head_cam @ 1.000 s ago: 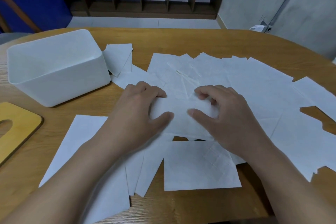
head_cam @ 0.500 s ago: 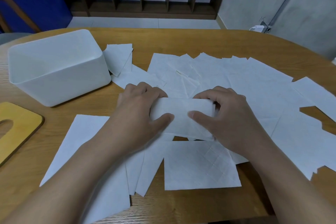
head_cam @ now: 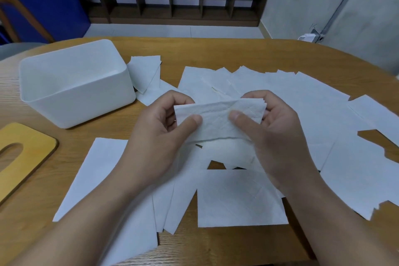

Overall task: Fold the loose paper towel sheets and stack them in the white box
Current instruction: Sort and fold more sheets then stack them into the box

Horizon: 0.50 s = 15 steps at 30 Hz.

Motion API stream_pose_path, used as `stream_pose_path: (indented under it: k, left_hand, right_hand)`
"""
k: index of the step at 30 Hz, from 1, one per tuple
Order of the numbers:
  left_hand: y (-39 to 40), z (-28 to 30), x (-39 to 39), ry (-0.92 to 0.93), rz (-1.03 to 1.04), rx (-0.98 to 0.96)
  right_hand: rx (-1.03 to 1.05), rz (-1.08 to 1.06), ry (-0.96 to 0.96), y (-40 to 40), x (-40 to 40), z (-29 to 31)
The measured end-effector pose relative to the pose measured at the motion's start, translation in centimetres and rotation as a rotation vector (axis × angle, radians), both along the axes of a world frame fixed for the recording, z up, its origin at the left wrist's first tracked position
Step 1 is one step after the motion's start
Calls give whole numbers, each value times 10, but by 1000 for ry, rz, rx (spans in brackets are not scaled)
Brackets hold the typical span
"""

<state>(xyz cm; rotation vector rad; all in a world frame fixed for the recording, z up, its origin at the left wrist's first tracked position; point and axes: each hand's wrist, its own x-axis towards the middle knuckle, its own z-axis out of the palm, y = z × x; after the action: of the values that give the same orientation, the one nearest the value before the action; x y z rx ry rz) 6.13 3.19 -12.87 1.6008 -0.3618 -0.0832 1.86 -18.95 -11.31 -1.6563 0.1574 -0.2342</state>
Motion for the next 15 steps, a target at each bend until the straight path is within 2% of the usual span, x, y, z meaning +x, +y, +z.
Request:
stream_pose_path:
  k: [6,15]
  left_hand:
    - [-4,-5,0,-3,89,-34]
    - [-9,-8,-4,44,157,-33]
  right_hand:
    - [54,28,-17,15,3,-8]
    - [-107,102,-65,25,-2,-17]
